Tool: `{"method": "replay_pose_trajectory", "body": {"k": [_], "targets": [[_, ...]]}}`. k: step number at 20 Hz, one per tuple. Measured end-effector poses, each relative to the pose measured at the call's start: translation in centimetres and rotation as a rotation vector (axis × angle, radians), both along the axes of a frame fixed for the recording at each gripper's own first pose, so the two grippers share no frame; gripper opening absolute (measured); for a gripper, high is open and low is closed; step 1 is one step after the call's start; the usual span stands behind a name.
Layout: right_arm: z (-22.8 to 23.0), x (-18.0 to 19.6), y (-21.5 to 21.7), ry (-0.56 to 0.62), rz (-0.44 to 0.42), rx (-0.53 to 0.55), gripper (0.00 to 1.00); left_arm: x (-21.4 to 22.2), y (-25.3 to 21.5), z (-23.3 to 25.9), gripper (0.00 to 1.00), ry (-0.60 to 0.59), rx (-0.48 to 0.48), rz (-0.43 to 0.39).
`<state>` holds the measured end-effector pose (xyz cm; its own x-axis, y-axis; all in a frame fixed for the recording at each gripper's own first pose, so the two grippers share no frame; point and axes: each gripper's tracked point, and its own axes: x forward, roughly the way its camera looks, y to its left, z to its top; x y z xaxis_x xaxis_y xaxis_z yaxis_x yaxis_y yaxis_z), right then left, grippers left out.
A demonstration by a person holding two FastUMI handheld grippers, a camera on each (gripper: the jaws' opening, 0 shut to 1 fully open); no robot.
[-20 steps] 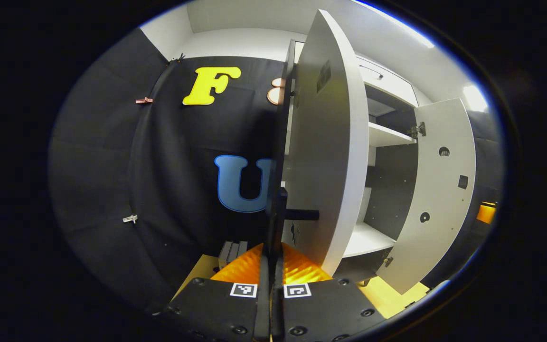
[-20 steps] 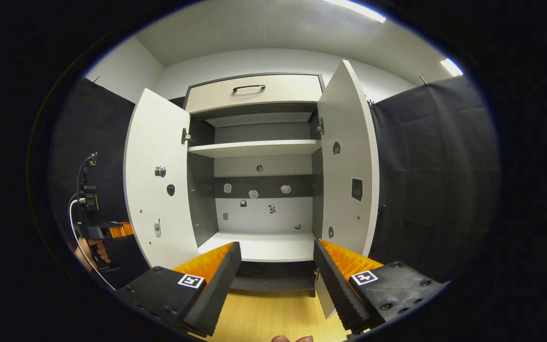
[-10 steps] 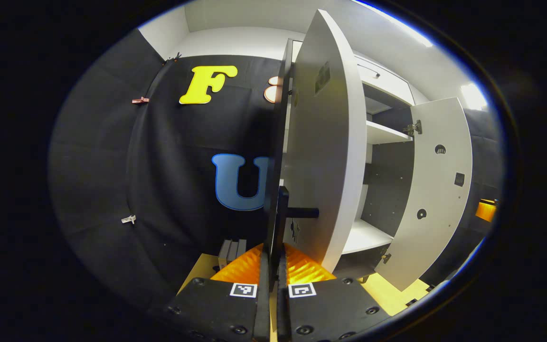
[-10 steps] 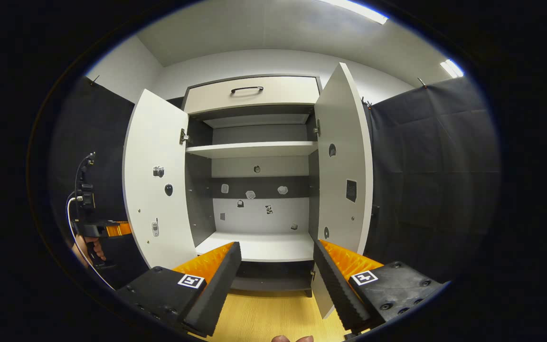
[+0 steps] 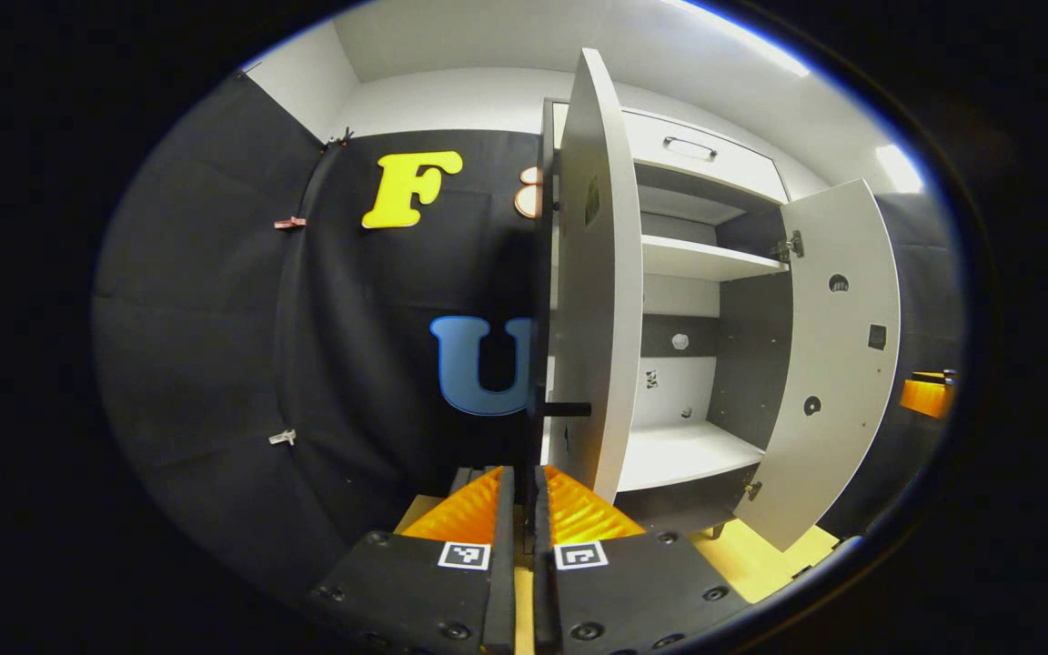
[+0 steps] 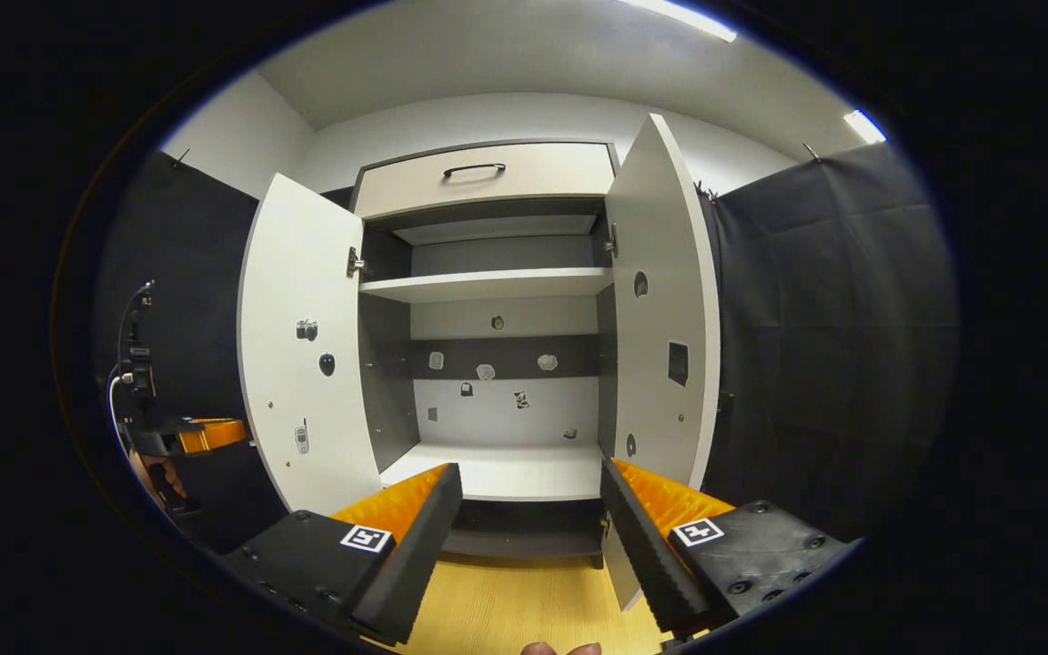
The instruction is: Open the right door of the double-door shoe cabinet with the right hand, and open the left door with the left hand.
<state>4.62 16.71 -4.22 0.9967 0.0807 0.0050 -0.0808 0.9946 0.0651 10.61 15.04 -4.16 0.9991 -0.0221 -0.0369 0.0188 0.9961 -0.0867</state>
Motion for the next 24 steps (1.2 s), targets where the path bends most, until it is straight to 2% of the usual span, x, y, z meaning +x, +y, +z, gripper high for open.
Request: {"method": "replay_pose_trajectory", "body": {"k": [1, 4, 5, 6, 7, 8, 9, 10, 12, 14, 17, 20, 24], "targets": [[0.0, 0.2, -0.1, 0.001, 0.000, 0.002, 0.96, -0.5, -0.3, 0.4, 0.14, -0.009, -0.002, 0.002], [0.1, 0.6, -0.5, 0.003, 0.002, 0.001, 0.96, -1.8, -1.6, 1.9, 0.40, -0.042, -0.001, 0.004], [0.2, 0.8, -0.6, 0.001, 0.004, 0.002, 0.96, -2.0, -2.1, 2.5, 0.45, -0.055, -0.004, 0.002], [0.3, 0.9, -0.7, -0.001, 0.003, 0.004, 0.96, -2.2, -2.8, 2.9, 0.61, -0.066, -0.005, -0.004], [0.5, 1.0, -1.0, -0.002, 0.000, 0.004, 0.96, -2.4, -3.5, 3.3, 0.59, -0.073, 0.000, -0.008], [0.5, 1.0, -1.2, -0.005, -0.001, 0.005, 0.97, -2.5, -4.1, 3.7, 0.73, -0.080, 0.007, -0.010], [0.6, 1.2, -1.3, -0.005, 0.000, 0.006, 0.97, -2.6, -4.7, 4.1, 0.72, -0.087, 0.013, -0.014], [0.5, 1.4, -1.4, -0.004, -0.001, 0.006, 0.97, -2.6, -5.4, 4.5, 0.82, -0.096, 0.014, -0.017], [0.3, 1.6, -1.6, 0.001, 0.002, 0.003, 0.97, -2.7, -6.8, 5.0, 0.92, -0.110, 0.008, -0.027], [0.2, 1.7, -1.8, 0.002, 0.005, 0.003, 0.97, -2.8, -7.7, 5.4, 0.95, -0.119, 0.009, -0.021], [0.4, 2.4, -2.3, 0.004, 0.007, 0.014, 0.97, -2.9, -9.5, 5.7, 0.93, -0.117, 0.012, -0.028], [0.7, 3.0, -2.7, -0.001, 0.008, 0.030, 0.97, -2.7, -11.4, 5.6, 0.95, -0.112, 0.031, -0.032], [0.9, 3.4, -2.8, -0.008, 0.017, 0.028, 0.97, -2.4, -14.3, 5.3, 0.95, -0.097, -0.009, -0.066]]}}
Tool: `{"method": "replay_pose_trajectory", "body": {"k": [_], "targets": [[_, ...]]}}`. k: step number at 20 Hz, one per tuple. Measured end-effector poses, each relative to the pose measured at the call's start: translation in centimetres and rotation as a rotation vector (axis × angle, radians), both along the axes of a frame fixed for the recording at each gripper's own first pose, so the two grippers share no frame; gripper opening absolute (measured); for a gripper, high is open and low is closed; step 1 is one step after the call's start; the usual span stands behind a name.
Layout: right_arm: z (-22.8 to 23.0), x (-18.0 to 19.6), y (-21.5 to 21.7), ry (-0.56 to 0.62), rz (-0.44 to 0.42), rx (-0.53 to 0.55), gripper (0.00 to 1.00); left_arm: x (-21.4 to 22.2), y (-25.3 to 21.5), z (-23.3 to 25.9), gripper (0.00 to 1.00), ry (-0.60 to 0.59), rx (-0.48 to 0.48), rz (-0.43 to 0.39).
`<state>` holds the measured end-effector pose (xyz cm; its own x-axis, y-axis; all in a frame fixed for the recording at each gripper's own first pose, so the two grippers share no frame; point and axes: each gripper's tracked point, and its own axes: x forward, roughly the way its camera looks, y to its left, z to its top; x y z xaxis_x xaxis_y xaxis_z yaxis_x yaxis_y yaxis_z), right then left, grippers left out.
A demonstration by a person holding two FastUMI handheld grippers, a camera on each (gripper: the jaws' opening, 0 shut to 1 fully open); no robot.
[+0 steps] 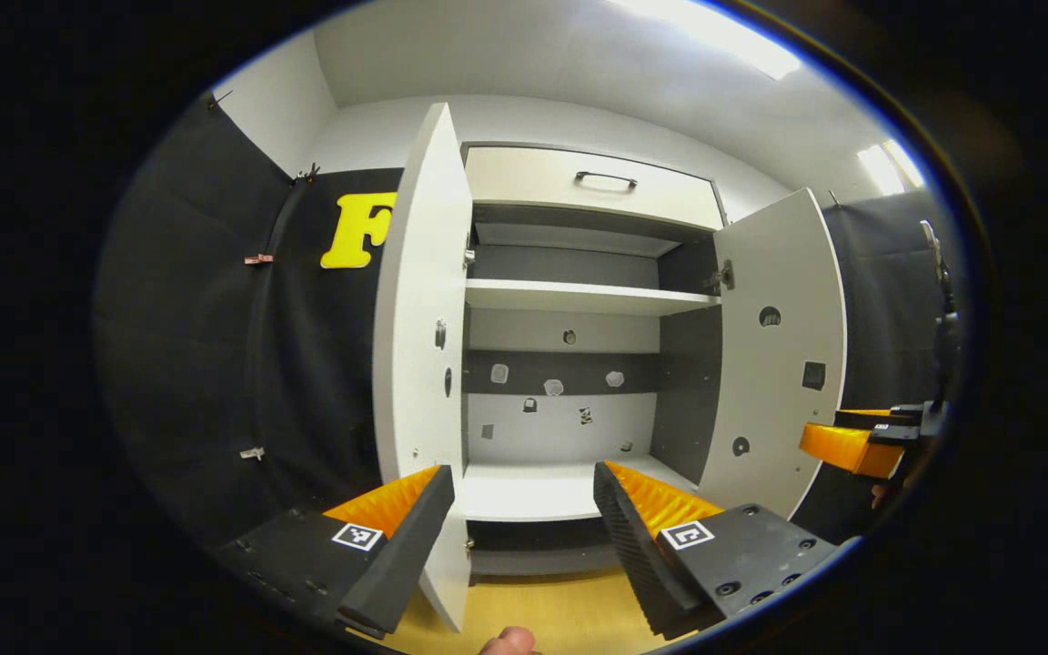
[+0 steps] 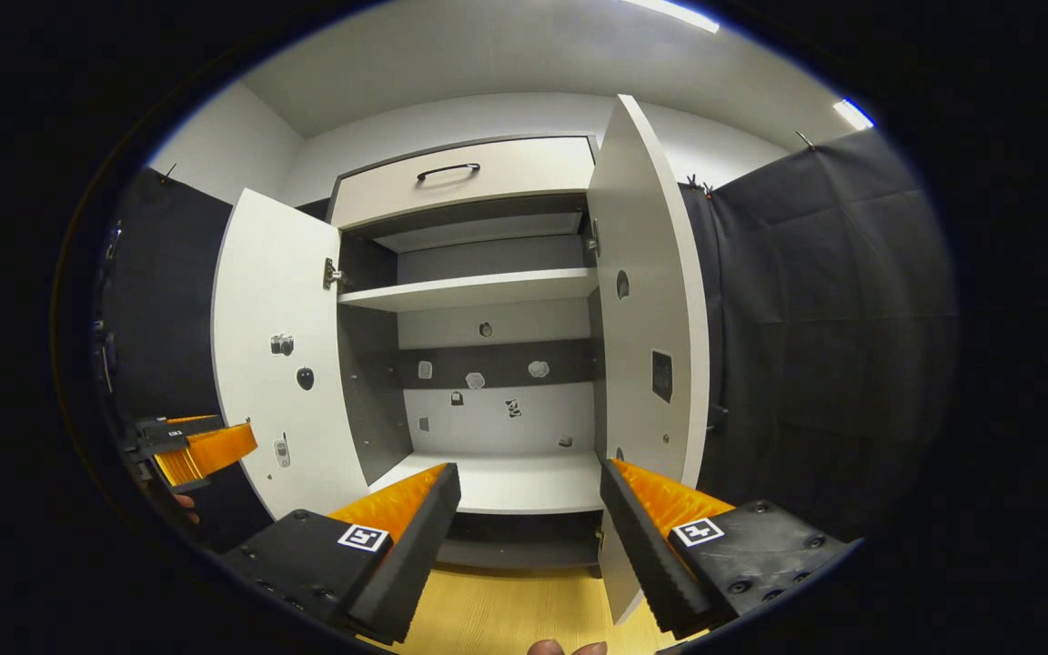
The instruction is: Open the right door of the double-door shoe cabinet with the right hand, and open the left door with the left hand.
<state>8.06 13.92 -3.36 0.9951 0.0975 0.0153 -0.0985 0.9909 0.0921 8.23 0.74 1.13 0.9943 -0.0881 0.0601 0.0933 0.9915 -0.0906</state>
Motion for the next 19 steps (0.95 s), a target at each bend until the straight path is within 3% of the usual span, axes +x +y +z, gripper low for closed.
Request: {"method": "replay_pose_trajectory", "body": {"k": [6, 19], "targets": [[-0.2, 0.5, -0.1, 0.003, 0.013, 0.002, 0.97, 0.6, -1.1, -0.1, 0.95, 0.001, -0.044, 0.033], [-0.5, 0.9, -0.1, 0.006, 0.025, 0.001, 0.97, 1.1, -2.4, -0.5, 0.95, 0.021, 0.005, 0.030]]}}
